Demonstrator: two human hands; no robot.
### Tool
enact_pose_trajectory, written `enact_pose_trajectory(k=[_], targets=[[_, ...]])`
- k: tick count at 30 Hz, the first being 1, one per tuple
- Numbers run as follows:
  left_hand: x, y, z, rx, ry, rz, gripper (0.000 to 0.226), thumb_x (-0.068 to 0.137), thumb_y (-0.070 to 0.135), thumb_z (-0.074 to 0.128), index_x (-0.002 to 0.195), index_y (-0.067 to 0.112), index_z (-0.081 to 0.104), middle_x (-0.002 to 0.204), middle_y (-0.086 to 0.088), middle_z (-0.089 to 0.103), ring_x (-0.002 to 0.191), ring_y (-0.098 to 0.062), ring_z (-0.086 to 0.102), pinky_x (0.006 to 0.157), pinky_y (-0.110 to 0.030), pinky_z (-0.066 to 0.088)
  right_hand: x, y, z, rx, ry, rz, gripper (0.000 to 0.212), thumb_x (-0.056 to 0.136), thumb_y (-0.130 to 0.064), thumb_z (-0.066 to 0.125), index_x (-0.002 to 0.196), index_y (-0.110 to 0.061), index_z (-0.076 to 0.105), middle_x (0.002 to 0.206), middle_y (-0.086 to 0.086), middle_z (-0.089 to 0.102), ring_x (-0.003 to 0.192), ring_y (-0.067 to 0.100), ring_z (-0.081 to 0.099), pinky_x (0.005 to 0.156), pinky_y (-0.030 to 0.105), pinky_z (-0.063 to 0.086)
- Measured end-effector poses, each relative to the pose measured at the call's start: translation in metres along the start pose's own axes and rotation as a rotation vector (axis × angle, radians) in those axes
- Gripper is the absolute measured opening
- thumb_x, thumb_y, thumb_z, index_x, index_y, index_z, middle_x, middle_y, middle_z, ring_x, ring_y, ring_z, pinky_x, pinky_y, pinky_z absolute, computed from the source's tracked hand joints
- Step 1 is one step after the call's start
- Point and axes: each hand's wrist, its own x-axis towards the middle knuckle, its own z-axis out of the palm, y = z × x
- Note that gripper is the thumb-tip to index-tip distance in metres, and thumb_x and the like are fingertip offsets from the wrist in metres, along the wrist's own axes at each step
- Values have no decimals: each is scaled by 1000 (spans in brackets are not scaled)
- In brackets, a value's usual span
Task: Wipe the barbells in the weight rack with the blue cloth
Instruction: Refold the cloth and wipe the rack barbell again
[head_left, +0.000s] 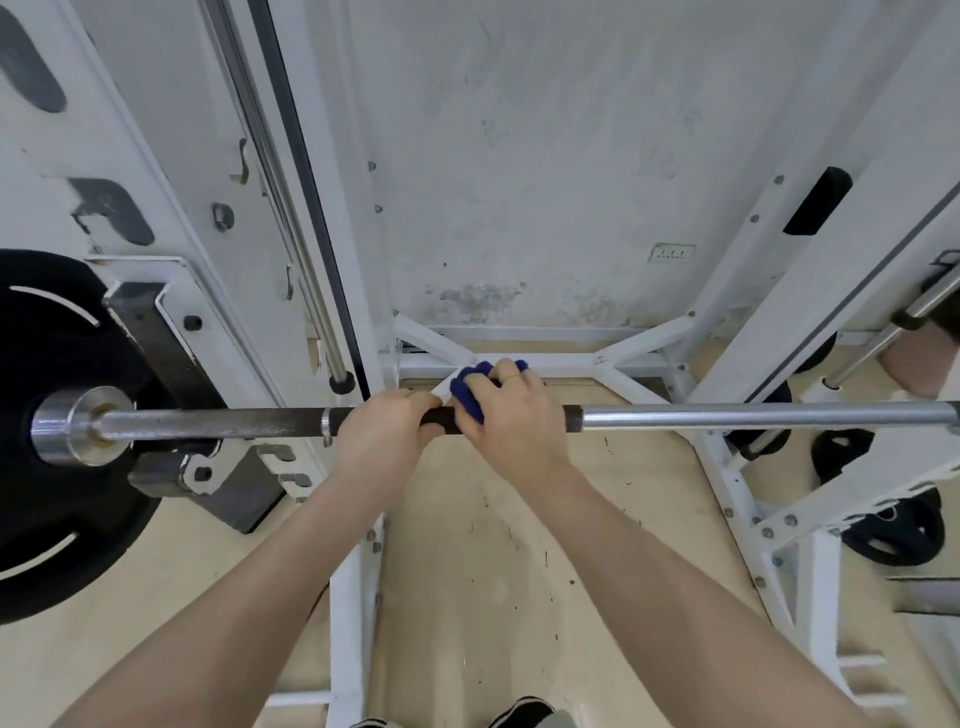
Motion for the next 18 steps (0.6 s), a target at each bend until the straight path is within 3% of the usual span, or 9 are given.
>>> enact_pose_trajectory(k=[3,6,10,13,16,18], targets=[[1,4,-3,-39,-27,-83,25,90,24,54,113,20,61,94,-4,67,80,-21,58,64,-31,46,-2,37,-11,28,-109,50,20,78,-29,66,83,-10,64,75,9,57,65,29,55,46,28,38],[2,5,-4,-107,-27,-138,23,88,21,57,110,19,63,88,-5,67,75,-19,52,63,-28,40,-6,46,-12,-25,-33,215,21,79,-30,64,81,-9,66,71,9,58,61,30,57,47,27,34],[3,6,-1,-117,-2,-164,25,86,21,60,111,20,64,94,-6,69,79,-20,55,64,-26,40,-13,16,-6,-47,80,68,24,75,-37,55,70,-16,64,62,2,55,52,21,53,42,20,27],[1,7,0,-119,15,-170,25,87,24,60,111,20,64,96,-6,69,87,-23,59,68,-31,47,-15,32,-10,-19,-5,-25,21,81,-35,57,79,-16,64,72,4,56,59,23,55,44,23,33],[0,6,0,-113,14,-178,23,87,24,59,109,20,65,92,-5,68,81,-22,57,66,-31,47,-7,70,-21,20,-152,256,29,89,-37,53,104,-15,62,101,9,55,85,29,57,60,30,41],[1,5,-1,-109,3,-172,23,87,25,60,109,20,65,92,-4,67,76,-19,53,63,-28,43,-3,84,-31,-9,-151,452,31,91,-38,48,100,-10,60,101,10,54,86,32,58,59,29,38]])
